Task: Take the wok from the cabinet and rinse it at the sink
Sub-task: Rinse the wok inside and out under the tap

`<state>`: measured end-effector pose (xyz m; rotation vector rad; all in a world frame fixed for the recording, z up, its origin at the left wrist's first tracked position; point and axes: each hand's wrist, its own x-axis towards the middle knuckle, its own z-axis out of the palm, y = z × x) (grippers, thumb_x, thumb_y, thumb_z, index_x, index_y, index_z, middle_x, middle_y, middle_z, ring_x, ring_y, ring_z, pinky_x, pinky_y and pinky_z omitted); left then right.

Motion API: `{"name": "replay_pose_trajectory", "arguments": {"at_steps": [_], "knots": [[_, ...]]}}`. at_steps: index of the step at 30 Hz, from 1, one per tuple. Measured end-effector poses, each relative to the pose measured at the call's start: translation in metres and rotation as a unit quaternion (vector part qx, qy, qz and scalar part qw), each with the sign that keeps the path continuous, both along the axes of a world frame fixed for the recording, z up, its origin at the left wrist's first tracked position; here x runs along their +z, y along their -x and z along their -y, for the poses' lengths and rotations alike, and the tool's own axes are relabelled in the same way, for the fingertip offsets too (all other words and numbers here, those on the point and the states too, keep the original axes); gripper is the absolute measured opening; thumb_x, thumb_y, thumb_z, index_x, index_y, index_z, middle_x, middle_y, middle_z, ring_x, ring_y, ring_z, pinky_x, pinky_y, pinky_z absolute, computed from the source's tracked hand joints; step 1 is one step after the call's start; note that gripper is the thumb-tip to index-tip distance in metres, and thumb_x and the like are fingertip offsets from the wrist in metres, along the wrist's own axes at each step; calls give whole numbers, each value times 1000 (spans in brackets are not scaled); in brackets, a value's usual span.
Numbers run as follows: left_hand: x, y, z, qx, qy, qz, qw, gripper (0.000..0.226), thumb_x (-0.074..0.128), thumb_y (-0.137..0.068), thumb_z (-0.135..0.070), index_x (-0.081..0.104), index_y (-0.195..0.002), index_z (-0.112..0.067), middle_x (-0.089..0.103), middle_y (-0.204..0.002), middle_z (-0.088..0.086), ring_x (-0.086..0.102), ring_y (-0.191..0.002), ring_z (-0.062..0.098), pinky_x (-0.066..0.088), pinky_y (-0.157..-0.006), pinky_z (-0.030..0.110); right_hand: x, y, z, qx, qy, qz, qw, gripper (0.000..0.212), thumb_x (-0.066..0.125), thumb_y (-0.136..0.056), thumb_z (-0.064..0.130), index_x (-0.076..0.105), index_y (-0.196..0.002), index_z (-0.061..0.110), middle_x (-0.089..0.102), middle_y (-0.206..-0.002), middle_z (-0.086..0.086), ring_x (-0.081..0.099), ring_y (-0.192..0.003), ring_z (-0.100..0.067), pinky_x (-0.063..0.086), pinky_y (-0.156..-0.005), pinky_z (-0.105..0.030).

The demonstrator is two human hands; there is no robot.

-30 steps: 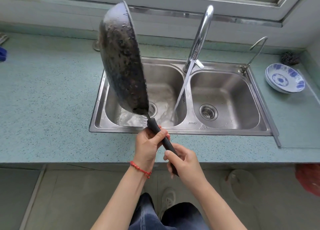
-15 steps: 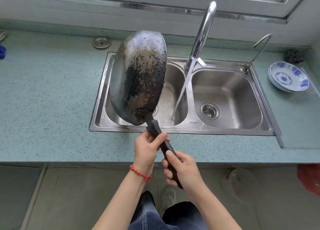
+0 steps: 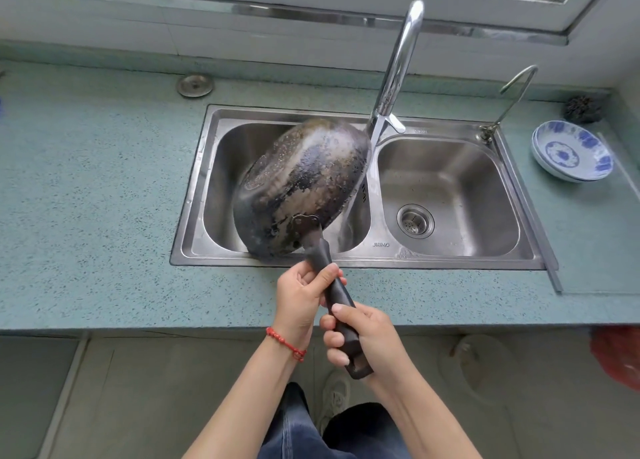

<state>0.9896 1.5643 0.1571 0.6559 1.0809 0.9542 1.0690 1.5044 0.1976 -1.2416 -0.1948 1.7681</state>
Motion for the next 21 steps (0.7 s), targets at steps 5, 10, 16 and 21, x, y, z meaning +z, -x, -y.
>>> {"name": "replay_pose_trajectory", "arguments": {"at_steps": [5, 10, 16, 21], "knots": [[-9, -7, 2, -12, 12, -24, 1000, 11, 60, -81, -1, 57, -71, -6, 66, -52, -1, 61, -51, 8, 46, -57, 29, -7, -3, 3, -39, 30, -70, 996, 15, 38, -91, 0, 46, -103, -1, 48, -59, -7, 44, -38, -7, 32, -28, -17], [-13, -13, 3, -23, 21, -12, 999, 11, 58, -81, 2, 57, -72, -4, 66, -51, 0, 62, -51, 8, 51, -51, 19, -11, -5, 6, -58, 35, -71, 995, 9, 38, -90, 0, 47, -92, 0, 47, -59, -8, 44, -38, -7, 32, -27, -17], [-13, -21, 0, -44, 27, 15, 999, 7, 57, -82, 0, 58, -77, -4, 67, -56, -1, 64, -55, 9, 52, -51, 21, -10, -12, 7, -62, 20, -17, 998, 8, 40, -91, -1, 48, -92, 0, 47, -60, -8, 43, -40, -9, 32, -29, -18], [-12, -29, -4, -58, 36, 44, 997, 6, 55, -83, 0, 58, -79, -3, 67, -58, -1, 65, -57, 10, 52, -52, 21, -7, -16, 7, -65, 10, 25, 998, 12, 42, -90, -2, 49, -79, 1, 48, -59, -8, 43, -41, -10, 32, -31, -19]]}}
